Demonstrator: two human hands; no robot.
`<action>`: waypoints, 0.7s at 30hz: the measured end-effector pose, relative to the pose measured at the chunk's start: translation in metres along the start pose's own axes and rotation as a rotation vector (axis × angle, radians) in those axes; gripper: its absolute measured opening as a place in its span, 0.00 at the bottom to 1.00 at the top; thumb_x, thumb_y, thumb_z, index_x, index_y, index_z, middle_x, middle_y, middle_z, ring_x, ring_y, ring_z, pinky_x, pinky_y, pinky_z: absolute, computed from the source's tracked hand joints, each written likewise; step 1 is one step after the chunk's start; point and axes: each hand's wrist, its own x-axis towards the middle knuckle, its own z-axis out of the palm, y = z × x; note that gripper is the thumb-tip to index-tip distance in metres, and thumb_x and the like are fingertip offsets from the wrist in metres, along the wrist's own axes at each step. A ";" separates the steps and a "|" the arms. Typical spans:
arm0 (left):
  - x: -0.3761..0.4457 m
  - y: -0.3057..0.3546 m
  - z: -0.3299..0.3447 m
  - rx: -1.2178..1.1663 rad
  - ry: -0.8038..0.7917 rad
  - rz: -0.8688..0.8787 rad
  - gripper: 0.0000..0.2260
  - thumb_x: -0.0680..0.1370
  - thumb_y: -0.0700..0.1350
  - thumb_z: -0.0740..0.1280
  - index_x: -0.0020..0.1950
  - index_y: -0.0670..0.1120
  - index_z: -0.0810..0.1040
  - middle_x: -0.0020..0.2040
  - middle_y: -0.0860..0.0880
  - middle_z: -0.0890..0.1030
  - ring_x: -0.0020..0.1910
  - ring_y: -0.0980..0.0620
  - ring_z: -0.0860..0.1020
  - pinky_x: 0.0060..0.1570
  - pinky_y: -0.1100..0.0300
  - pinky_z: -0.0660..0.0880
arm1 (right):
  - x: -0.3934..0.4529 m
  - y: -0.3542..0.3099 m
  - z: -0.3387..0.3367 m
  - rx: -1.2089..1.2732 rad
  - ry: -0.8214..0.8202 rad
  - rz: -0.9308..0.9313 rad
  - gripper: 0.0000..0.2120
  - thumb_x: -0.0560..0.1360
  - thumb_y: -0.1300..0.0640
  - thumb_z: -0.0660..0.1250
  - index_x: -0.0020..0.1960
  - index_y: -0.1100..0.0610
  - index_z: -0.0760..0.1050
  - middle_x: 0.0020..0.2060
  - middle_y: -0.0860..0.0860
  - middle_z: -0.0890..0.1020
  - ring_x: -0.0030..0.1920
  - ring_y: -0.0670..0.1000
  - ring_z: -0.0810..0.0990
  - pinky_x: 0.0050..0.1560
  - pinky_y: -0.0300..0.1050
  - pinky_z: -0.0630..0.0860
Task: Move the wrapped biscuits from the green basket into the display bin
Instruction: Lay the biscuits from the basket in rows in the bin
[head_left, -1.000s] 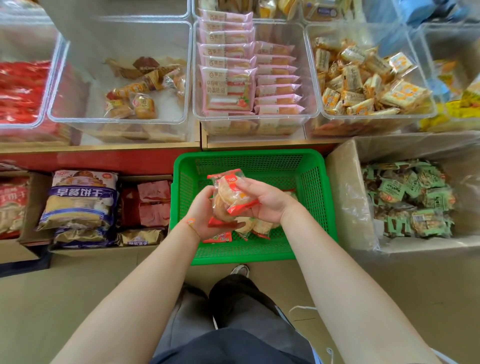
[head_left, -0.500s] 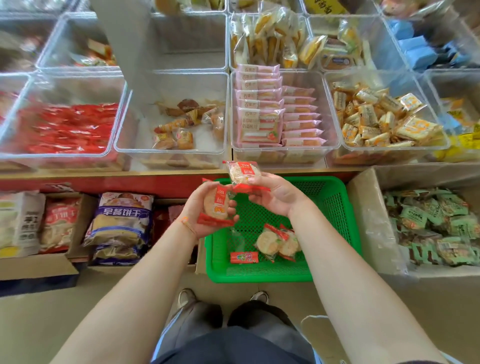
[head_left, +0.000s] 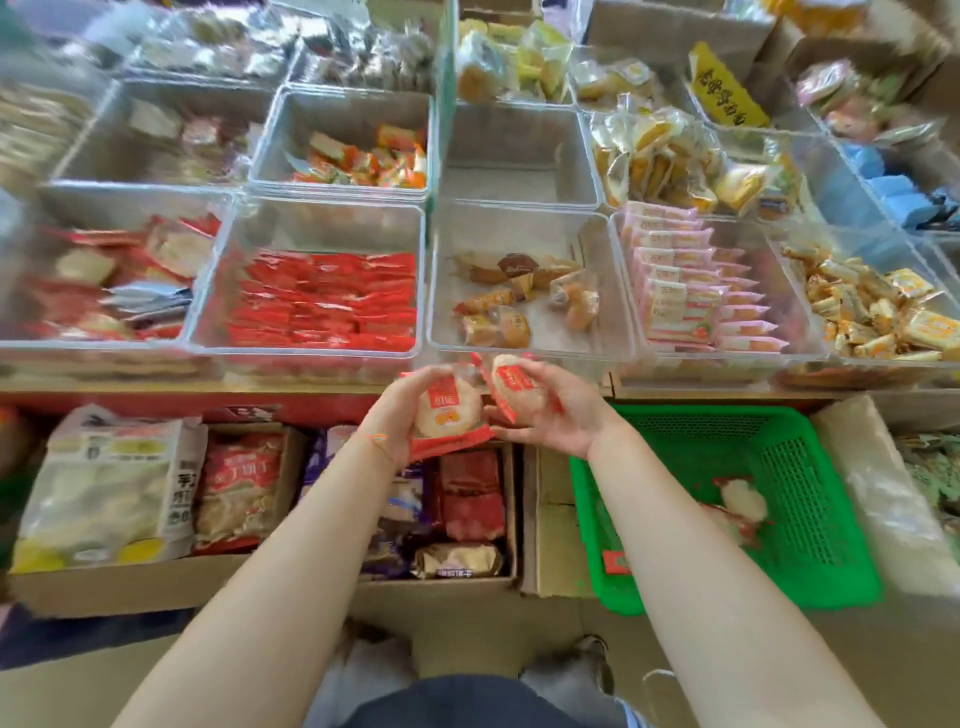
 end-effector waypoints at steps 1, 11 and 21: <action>-0.005 0.019 -0.023 0.009 0.045 0.047 0.07 0.76 0.42 0.67 0.49 0.39 0.80 0.41 0.40 0.83 0.33 0.45 0.83 0.32 0.52 0.80 | 0.012 0.007 0.028 0.006 -0.013 0.006 0.14 0.79 0.51 0.64 0.59 0.56 0.80 0.53 0.58 0.83 0.56 0.59 0.79 0.62 0.63 0.75; -0.023 0.170 -0.170 -0.082 0.201 0.245 0.19 0.72 0.42 0.73 0.62 0.41 0.78 0.46 0.41 0.81 0.35 0.45 0.80 0.36 0.52 0.78 | 0.109 0.028 0.239 -0.184 -0.087 -0.090 0.21 0.81 0.50 0.64 0.70 0.59 0.72 0.60 0.59 0.81 0.59 0.59 0.80 0.56 0.60 0.77; -0.002 0.211 -0.193 0.588 -0.071 0.040 0.22 0.72 0.34 0.70 0.62 0.51 0.73 0.45 0.46 0.82 0.40 0.51 0.80 0.35 0.58 0.74 | 0.173 -0.012 0.248 -0.154 0.382 -0.266 0.18 0.78 0.48 0.68 0.64 0.58 0.75 0.56 0.57 0.83 0.53 0.56 0.83 0.42 0.51 0.82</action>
